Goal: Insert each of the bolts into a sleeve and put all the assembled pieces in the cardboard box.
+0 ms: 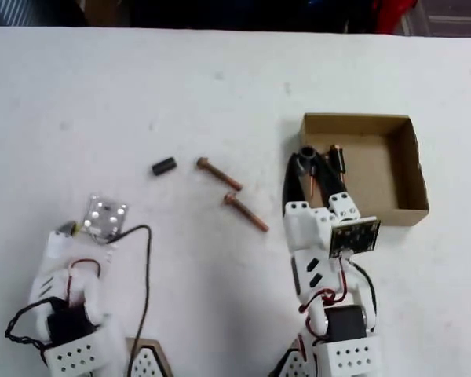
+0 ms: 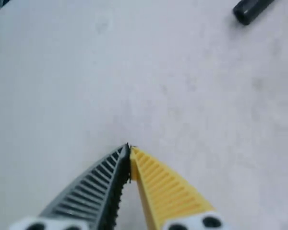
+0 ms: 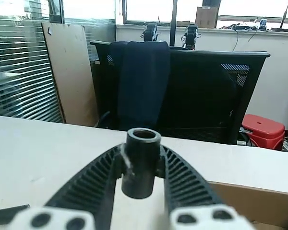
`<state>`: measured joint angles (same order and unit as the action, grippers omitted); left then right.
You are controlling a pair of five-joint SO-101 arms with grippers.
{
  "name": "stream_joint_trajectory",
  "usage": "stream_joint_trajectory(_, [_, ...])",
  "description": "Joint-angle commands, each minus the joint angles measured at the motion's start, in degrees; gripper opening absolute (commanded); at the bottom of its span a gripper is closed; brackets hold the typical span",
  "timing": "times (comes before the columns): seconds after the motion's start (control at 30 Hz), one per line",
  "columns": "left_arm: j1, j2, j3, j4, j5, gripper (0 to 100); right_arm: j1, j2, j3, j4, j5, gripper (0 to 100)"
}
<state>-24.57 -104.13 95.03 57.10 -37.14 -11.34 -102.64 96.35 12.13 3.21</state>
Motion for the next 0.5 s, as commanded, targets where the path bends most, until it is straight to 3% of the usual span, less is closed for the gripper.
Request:
stream_joint_trajectory(0.0, [5.9, -0.5, -5.7, 0.5, 1.4, 2, 0.6, -0.4, 0.4, 2.2, -0.5, 1.7])
stream_joint_trajectory(0.2, [11.4, -0.4, -10.1, 0.6, 8.7, 2, 0.6, -0.4, 0.4, 2.7, -0.5, 1.7])
stream_joint_trajectory(0.47, [12.2, -0.4, -16.8, 4.7, 9.1, 2, 0.6, -0.4, 0.4, 3.7, -0.5, 1.7])
